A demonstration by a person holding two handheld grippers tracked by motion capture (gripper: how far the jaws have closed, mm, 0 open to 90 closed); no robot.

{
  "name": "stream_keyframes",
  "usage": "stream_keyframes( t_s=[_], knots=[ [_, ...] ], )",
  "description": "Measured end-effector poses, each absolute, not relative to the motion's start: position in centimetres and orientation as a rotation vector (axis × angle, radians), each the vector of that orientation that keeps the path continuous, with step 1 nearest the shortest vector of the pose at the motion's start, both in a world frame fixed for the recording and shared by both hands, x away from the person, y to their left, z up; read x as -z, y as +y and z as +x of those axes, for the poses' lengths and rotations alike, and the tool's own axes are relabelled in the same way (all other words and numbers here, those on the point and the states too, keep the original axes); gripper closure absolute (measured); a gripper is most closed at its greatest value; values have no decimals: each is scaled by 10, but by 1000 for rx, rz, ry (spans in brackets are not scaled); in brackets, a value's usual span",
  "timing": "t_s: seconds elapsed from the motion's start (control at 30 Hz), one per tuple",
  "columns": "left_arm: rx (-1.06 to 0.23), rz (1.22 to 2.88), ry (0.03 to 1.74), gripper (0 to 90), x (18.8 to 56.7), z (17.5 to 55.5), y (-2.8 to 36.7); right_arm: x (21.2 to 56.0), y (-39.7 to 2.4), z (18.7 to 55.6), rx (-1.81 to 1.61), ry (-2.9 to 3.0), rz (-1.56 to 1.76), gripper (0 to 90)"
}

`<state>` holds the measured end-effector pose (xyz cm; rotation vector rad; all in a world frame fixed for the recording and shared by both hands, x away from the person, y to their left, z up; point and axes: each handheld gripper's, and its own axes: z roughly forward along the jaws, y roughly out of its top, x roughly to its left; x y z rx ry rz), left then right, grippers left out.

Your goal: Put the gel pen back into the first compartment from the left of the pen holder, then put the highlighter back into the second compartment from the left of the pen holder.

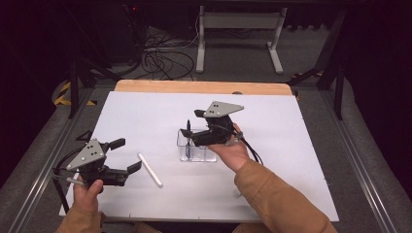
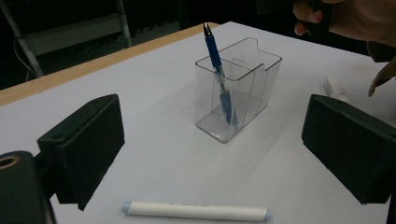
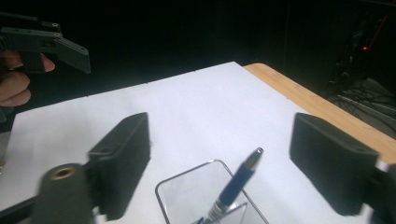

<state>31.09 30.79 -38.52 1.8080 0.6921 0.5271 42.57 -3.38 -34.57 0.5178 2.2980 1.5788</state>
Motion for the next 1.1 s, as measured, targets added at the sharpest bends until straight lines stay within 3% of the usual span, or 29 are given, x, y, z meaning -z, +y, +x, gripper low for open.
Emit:
stream_keyframes(
  t_s=[0.07, 0.47, 1.1],
  knots=[
    [-527, 1808, 691, 68, 385, 311, 308, 344, -36, 424, -1577, 2293, 518, 115],
    [-524, 1806, 690, 68, 385, 311, 307, 338, -49, 414, -1593, 2308, 496, 40],
    [-523, 1809, 686, 68, 384, 311, 306, 337, -53, 396, -1519, 2222, 571, 17]
  ],
)
